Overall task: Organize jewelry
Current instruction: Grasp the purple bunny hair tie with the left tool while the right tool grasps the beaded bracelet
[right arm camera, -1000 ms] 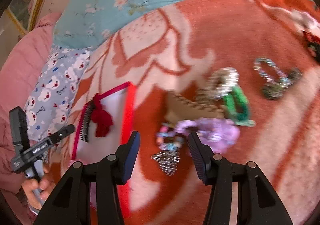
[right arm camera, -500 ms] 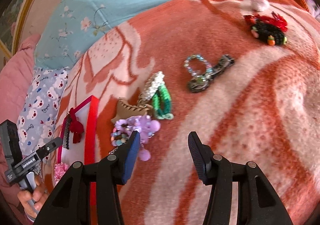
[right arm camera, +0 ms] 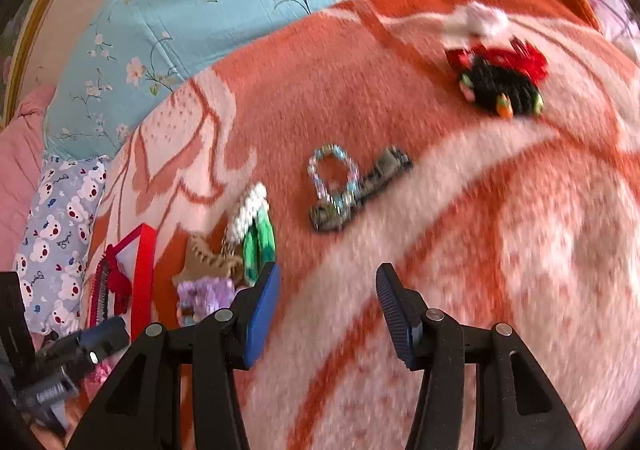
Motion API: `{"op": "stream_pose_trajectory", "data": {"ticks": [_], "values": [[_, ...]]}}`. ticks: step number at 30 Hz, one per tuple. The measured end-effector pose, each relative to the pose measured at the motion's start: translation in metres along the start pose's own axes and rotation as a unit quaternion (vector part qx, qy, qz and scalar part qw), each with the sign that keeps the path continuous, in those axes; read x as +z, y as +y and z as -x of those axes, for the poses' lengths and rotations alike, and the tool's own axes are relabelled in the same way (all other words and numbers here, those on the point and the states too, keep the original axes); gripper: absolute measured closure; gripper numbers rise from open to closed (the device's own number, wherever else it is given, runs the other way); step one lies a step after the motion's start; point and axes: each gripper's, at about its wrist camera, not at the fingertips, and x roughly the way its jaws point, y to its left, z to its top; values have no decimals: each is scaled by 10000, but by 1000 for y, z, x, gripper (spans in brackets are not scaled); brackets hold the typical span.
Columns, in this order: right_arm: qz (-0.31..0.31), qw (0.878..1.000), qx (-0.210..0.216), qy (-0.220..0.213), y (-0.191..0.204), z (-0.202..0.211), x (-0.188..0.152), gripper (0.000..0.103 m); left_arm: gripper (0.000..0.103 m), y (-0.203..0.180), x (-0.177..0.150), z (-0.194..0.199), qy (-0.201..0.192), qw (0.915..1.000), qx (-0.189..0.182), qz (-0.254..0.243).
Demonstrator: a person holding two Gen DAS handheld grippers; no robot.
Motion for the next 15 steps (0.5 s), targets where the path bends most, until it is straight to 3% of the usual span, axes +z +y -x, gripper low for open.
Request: {"op": "stream_pose_trajectory", "data": {"ticks": [5,10,15], "values": [[273,9994,-100,-165,5,-11,24,53,59,-15,5,-19,90,9997,-214,11],[446,9986,-289,55,1,-41,40,54,59,-23,9,-44,288,9991,-306,45],[767,9961,-433,54,2,-50,39,55,59,-36,6,-70,453,9987,-192,-94]]}}
